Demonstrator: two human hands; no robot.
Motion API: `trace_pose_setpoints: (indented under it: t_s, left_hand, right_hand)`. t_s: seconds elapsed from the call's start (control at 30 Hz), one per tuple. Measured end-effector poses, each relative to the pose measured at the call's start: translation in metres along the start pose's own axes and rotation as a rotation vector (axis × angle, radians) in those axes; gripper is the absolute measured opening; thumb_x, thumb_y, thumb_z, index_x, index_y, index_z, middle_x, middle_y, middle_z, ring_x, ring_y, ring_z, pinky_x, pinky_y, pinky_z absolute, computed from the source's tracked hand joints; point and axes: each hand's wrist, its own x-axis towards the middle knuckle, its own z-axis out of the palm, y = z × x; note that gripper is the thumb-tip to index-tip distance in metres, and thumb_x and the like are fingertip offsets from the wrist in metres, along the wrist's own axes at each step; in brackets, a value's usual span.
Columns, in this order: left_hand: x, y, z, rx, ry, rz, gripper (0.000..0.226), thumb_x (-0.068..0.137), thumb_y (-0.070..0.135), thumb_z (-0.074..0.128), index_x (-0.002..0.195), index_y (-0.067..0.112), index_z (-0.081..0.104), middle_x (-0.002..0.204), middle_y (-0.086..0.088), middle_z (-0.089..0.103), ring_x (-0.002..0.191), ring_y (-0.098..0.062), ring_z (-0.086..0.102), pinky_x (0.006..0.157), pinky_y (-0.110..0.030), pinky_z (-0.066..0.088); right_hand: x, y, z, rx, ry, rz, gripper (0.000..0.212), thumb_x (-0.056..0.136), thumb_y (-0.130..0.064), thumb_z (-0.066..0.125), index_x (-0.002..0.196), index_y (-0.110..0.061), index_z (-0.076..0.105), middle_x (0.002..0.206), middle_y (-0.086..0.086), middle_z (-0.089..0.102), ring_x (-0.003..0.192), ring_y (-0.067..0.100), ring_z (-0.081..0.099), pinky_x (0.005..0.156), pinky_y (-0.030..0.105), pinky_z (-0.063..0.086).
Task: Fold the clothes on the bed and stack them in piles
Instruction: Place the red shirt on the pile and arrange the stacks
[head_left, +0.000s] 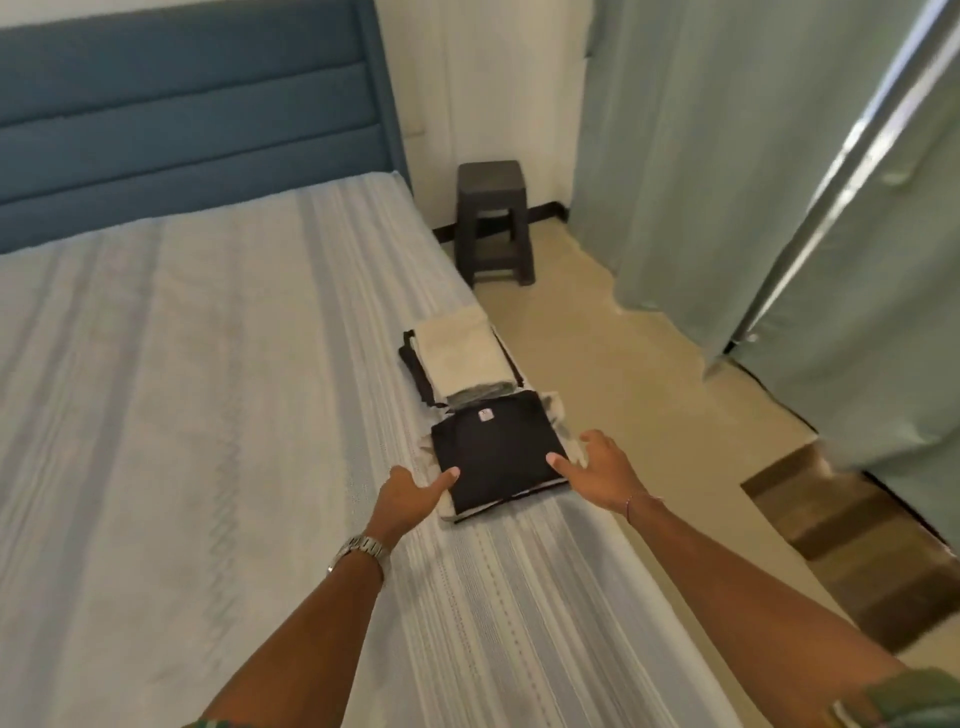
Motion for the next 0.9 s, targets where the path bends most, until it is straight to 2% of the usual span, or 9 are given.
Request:
trace_pose_setpoints:
  t_s: [0.1,0.17,0.23,0.3,0.37,0.43,0.6,0.7,0.9]
  left_hand:
    - [0.047,-0.017,0.024,-0.138,-0.011,-0.132,0.092,0.079,0.071,0.068,0.134,0.0,0.048,0.13,-0.014,0.058,0.105,-0.02,0.06,0.094,-0.039,0.047]
    - [0.072,-0.018,0.042,-0.233,-0.016,-0.198,0.093,0.077,0.068,0.073,0.135,0.0,0.05,0.128,-0.01,0.058,0.104,-0.02,0.056,0.088,-0.032,0.043]
    - [0.103,-0.026,0.064,-0.36,-0.022,-0.252,0.095,0.067,0.069,0.08,0.13,0.002,0.058,0.12,-0.005,0.064,0.102,-0.02,0.061,0.084,-0.028,0.047]
    - [0.124,-0.03,0.082,-0.468,-0.017,-0.261,0.085,0.062,0.064,0.086,0.123,0.008,0.067,0.108,-0.001,0.073,0.093,-0.015,0.069,0.07,-0.019,0.053]
    - [0.143,-0.036,0.093,-0.551,0.031,-0.255,0.068,0.062,0.053,0.092,0.112,0.011,0.073,0.098,0.0,0.076,0.085,-0.013,0.073,0.057,-0.016,0.054]
    - [0.158,-0.039,0.095,-0.625,0.045,-0.276,0.06,0.06,0.047,0.095,0.104,0.011,0.074,0.096,-0.003,0.078,0.083,-0.016,0.075,0.059,-0.021,0.057]
    - [0.18,-0.048,0.089,-0.734,-0.061,-0.297,0.072,0.054,0.043,0.098,0.11,0.006,0.073,0.1,-0.008,0.078,0.093,-0.025,0.076,0.089,-0.043,0.061]
    - [0.187,-0.049,0.092,-0.777,-0.095,-0.323,0.073,0.056,0.038,0.098,0.114,0.003,0.071,0.103,-0.011,0.078,0.095,-0.028,0.076,0.092,-0.046,0.059]
    - [0.195,-0.047,0.097,-0.814,-0.087,-0.325,0.07,0.057,0.029,0.099,0.115,0.003,0.07,0.102,-0.012,0.078,0.093,-0.029,0.076,0.088,-0.044,0.061]
  right_hand:
    - [0.065,0.013,0.03,0.076,-0.049,0.052,0.104,0.077,-0.074,0.07,0.152,-0.012,0.033,0.154,0.011,0.037,0.14,0.029,0.043,0.109,0.038,0.04]
    - [0.103,0.02,0.043,0.093,-0.065,0.094,0.129,0.065,-0.083,0.072,0.159,-0.011,0.02,0.163,0.011,0.026,0.147,0.031,0.033,0.117,0.044,0.036]
    - [0.14,0.03,0.057,0.126,-0.096,0.145,0.146,0.054,-0.089,0.072,0.161,-0.011,0.012,0.167,0.01,0.018,0.152,0.032,0.026,0.12,0.048,0.032]
    - [0.168,0.038,0.067,0.183,-0.135,0.182,0.153,0.043,-0.093,0.073,0.16,-0.011,0.018,0.165,0.009,0.026,0.149,0.031,0.033,0.119,0.048,0.035]
    - [0.188,0.044,0.078,0.234,-0.148,0.191,0.145,0.033,-0.095,0.075,0.149,-0.014,0.041,0.15,0.006,0.051,0.132,0.027,0.054,0.11,0.046,0.047]
    - [0.205,0.05,0.089,0.283,-0.168,0.195,0.127,0.028,-0.091,0.081,0.131,-0.02,0.057,0.127,0.0,0.067,0.11,0.021,0.067,0.097,0.043,0.057]
    - [0.221,0.045,0.092,0.311,-0.203,0.242,0.112,0.026,-0.08,0.091,0.115,-0.017,0.064,0.108,-0.002,0.071,0.096,0.019,0.07,0.088,0.04,0.061]
    - [0.224,0.04,0.086,0.326,-0.268,0.256,0.085,0.038,-0.064,0.098,0.1,-0.014,0.068,0.099,0.001,0.074,0.09,0.02,0.072,0.087,0.039,0.061]
    - [0.227,0.04,0.086,0.463,-0.305,0.321,0.092,0.029,-0.056,0.102,0.103,-0.01,0.072,0.094,0.005,0.078,0.084,0.024,0.076,0.083,0.04,0.063]
